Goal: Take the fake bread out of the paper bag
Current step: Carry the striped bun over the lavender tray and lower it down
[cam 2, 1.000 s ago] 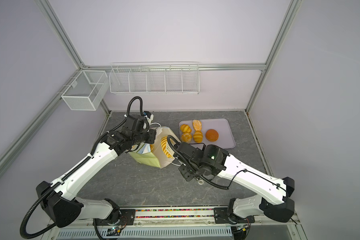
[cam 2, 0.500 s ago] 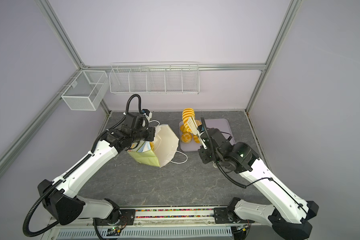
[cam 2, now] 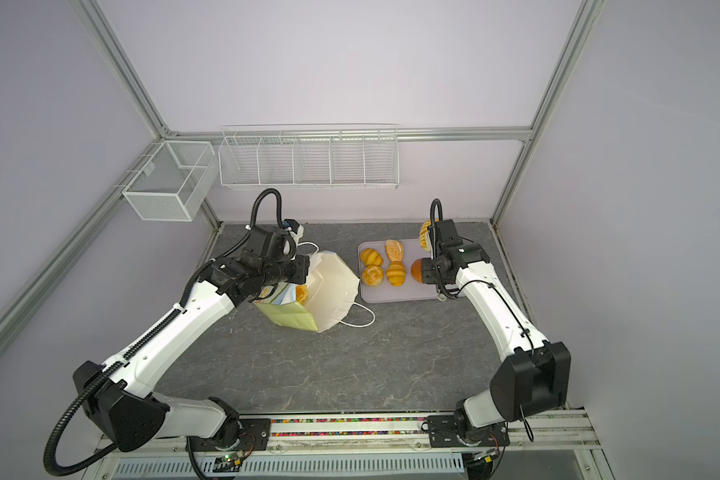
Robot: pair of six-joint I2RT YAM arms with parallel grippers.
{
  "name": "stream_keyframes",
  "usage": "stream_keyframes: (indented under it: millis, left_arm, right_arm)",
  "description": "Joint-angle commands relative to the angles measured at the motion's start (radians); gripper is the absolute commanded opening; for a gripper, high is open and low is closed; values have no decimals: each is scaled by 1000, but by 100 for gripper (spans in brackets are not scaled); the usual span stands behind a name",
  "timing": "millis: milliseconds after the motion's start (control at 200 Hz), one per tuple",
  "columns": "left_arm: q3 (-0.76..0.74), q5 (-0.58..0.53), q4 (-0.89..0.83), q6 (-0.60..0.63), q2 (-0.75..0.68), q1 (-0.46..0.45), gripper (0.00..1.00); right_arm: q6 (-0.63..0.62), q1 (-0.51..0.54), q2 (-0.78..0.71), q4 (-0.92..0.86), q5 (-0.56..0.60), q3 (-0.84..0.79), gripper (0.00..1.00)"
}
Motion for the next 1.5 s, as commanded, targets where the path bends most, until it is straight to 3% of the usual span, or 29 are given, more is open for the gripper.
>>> stream_keyframes:
  millis: [0, 205, 450, 755, 970, 1194, 1494]
  left_arm:
    - [19, 5, -38, 14, -19, 5, 0]
    - [3, 25, -13, 2, -5, 5, 0]
    - [11, 7, -19, 24, 19, 8, 0]
    - [-9, 22, 0, 32, 18, 18, 0]
    - [-13, 20, -9, 40, 10, 19, 0]
    - [-14, 16, -9, 39, 5, 21, 0]
    - [-25, 10, -12, 39, -12, 21, 0]
  right_arm:
    - [3, -51, 100, 74, -84, 87, 6]
    - [-30, -99, 335, -38, -130, 299, 6]
    - [-11, -102, 479, -103, -154, 429, 7]
    - [58, -95, 521, -40, -154, 373, 10]
    - [60, -78, 544, -37, -157, 377, 17]
    - [67, -61, 538, -63, -142, 392, 30]
    - [80, -36, 491, -55, -166, 340, 34]
